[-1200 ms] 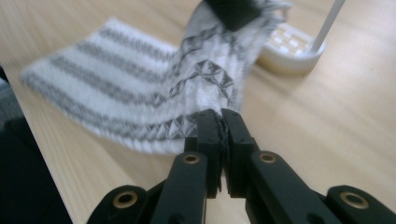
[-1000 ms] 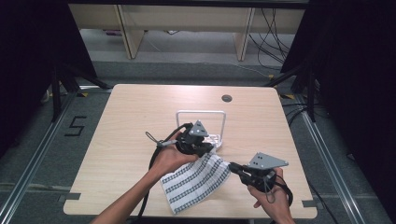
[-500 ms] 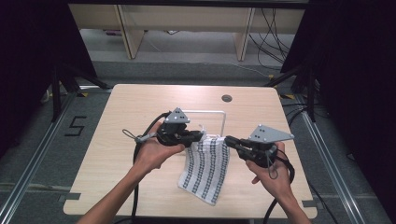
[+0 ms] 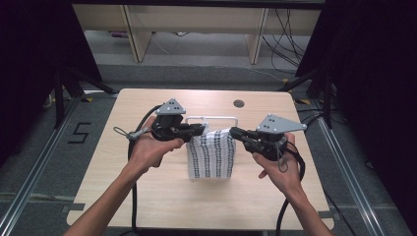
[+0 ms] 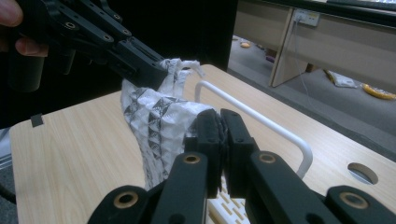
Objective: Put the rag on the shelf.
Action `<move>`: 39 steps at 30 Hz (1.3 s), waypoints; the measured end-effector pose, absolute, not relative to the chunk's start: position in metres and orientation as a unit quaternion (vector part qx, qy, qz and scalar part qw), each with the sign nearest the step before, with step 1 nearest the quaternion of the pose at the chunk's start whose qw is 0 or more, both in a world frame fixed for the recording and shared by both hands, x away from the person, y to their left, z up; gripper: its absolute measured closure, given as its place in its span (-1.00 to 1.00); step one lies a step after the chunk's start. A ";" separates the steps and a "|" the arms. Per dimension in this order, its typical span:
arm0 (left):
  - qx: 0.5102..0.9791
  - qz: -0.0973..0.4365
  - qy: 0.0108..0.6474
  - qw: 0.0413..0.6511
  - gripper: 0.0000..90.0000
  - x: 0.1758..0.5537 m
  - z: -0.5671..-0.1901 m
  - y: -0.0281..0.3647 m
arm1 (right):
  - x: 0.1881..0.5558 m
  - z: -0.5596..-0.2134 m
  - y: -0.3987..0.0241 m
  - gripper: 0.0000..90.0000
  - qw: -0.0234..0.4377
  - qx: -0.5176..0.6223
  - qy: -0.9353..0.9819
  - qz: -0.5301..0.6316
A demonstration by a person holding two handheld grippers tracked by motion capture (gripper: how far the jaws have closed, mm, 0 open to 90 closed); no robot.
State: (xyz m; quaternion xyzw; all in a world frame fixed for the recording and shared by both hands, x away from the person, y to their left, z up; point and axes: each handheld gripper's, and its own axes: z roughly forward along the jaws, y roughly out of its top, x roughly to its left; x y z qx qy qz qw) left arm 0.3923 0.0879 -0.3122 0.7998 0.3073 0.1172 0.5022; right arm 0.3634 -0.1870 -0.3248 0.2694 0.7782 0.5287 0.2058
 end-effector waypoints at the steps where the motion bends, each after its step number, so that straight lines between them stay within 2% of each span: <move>1: 0.801 0.117 0.308 0.500 0.88 0.393 -0.311 0.088 | 0.365 -0.325 -0.186 0.96 0.206 0.264 0.778 0.532; 7: 0.799 0.120 0.308 0.501 0.88 0.397 -0.304 0.088 | 0.371 -0.320 -0.186 0.96 0.197 0.279 0.772 0.536; 22: 0.786 0.129 0.326 0.510 0.88 0.420 -0.288 0.093 | 0.396 -0.299 -0.179 0.96 0.220 0.277 0.766 0.537; 23: 0.781 0.132 0.327 0.515 0.88 0.424 -0.287 0.093 | 0.397 -0.297 -0.177 0.96 0.209 0.285 0.764 0.541; 24: 0.780 0.133 0.329 0.515 0.88 0.426 -0.286 0.093 | 0.400 -0.295 -0.178 0.96 0.219 0.275 0.765 0.539; 39: 0.768 0.159 0.343 0.517 0.88 0.451 -0.264 0.088 | 0.428 -0.277 -0.176 0.96 0.217 0.296 0.751 0.548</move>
